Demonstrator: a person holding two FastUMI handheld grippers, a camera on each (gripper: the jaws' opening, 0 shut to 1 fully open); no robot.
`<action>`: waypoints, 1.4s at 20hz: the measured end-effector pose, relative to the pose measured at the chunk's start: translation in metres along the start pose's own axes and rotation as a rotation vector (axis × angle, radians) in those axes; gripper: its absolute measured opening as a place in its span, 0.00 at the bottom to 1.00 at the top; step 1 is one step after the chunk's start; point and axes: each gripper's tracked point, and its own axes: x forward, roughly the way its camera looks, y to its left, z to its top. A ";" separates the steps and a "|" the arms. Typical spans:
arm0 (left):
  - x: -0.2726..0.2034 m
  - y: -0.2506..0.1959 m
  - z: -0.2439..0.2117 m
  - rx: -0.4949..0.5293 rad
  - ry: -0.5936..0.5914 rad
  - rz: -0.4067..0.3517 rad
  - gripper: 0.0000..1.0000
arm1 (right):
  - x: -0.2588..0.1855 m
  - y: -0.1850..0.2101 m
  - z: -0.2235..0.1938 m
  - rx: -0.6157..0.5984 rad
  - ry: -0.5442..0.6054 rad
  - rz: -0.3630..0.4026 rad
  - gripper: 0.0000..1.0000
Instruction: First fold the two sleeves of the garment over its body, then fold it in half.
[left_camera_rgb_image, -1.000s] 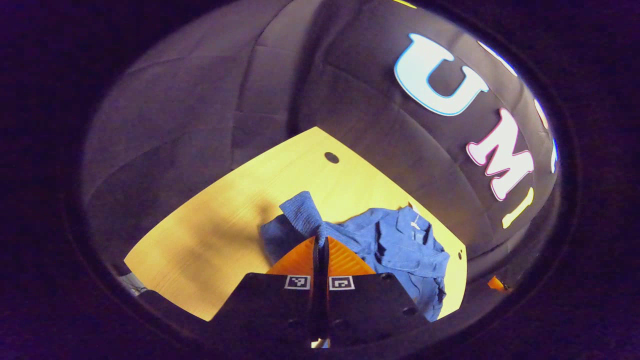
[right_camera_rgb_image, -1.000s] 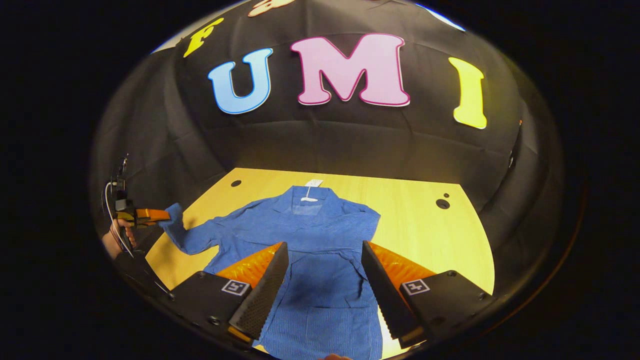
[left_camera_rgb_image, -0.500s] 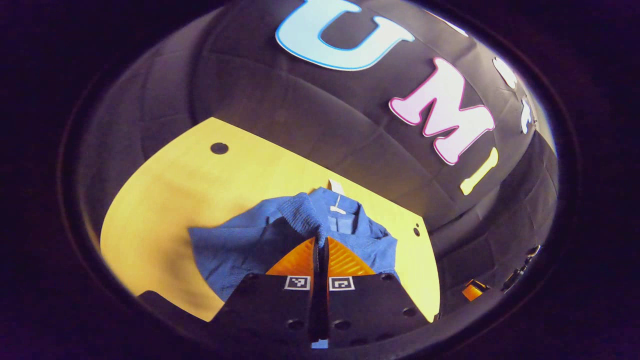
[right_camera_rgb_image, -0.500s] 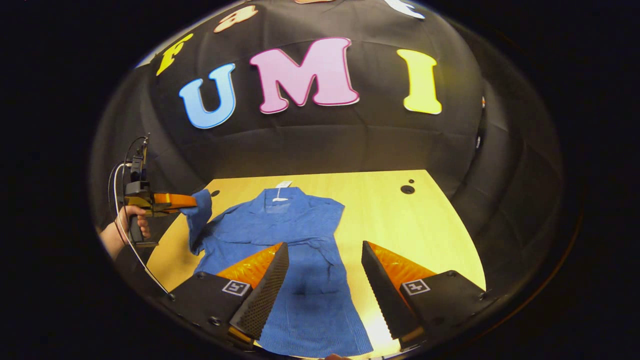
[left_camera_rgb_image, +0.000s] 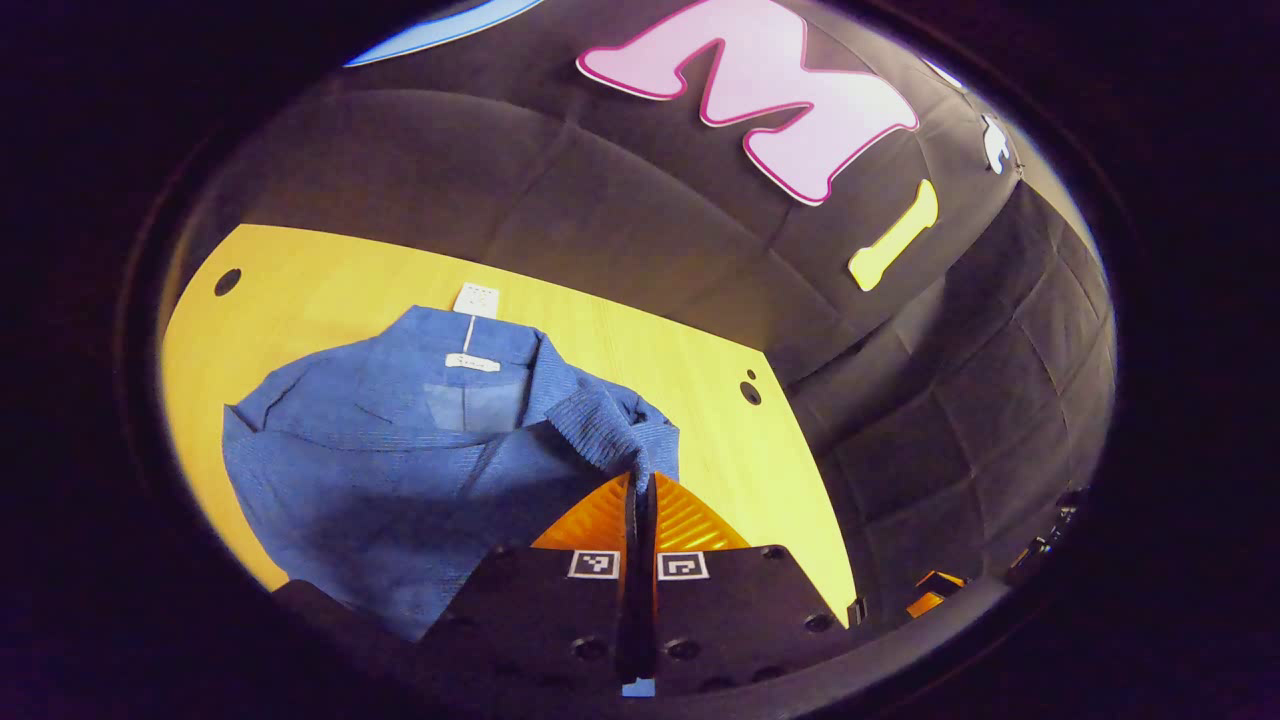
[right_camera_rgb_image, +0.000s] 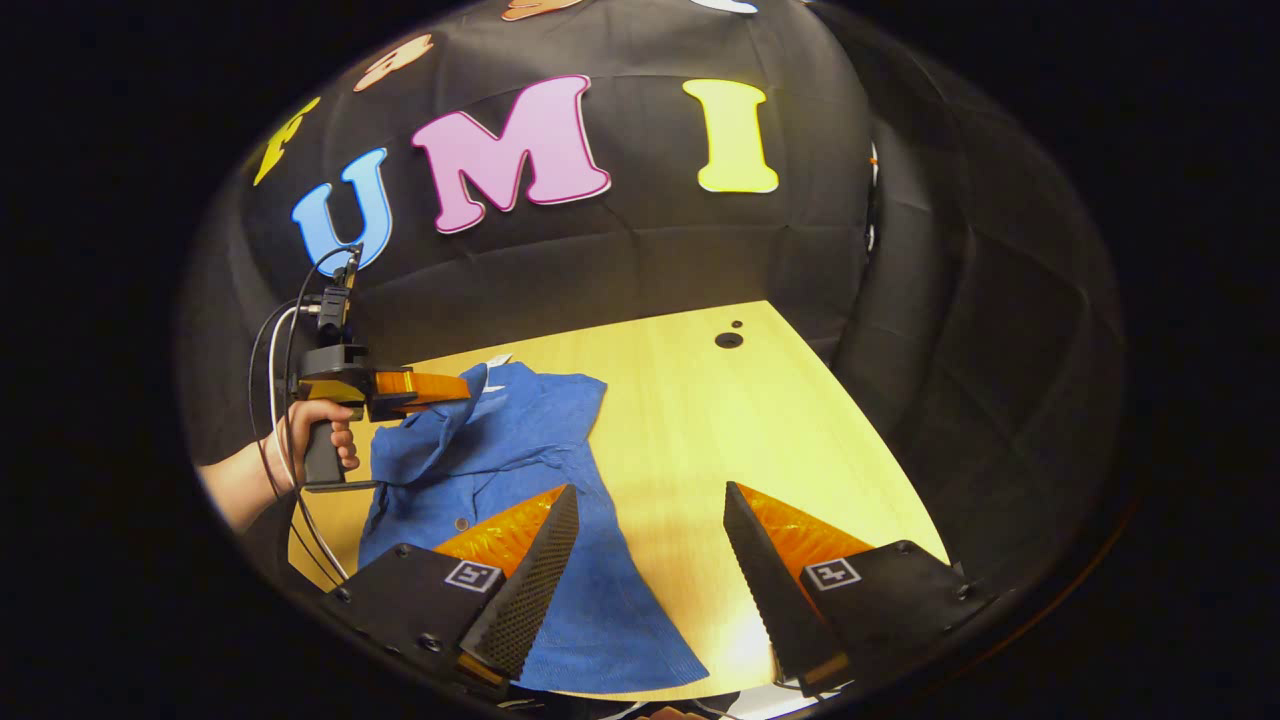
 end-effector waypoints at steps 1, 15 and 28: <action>0.012 -0.003 -0.002 0.021 0.014 0.008 0.00 | 0.000 -0.006 -0.002 0.005 0.003 -0.009 0.94; 0.048 -0.052 0.000 0.041 0.000 -0.138 0.63 | 0.021 -0.019 -0.015 0.025 0.088 -0.005 0.94; -0.170 0.114 -0.145 0.000 -0.009 0.389 0.85 | 0.025 0.015 -0.109 -0.023 0.324 0.081 0.95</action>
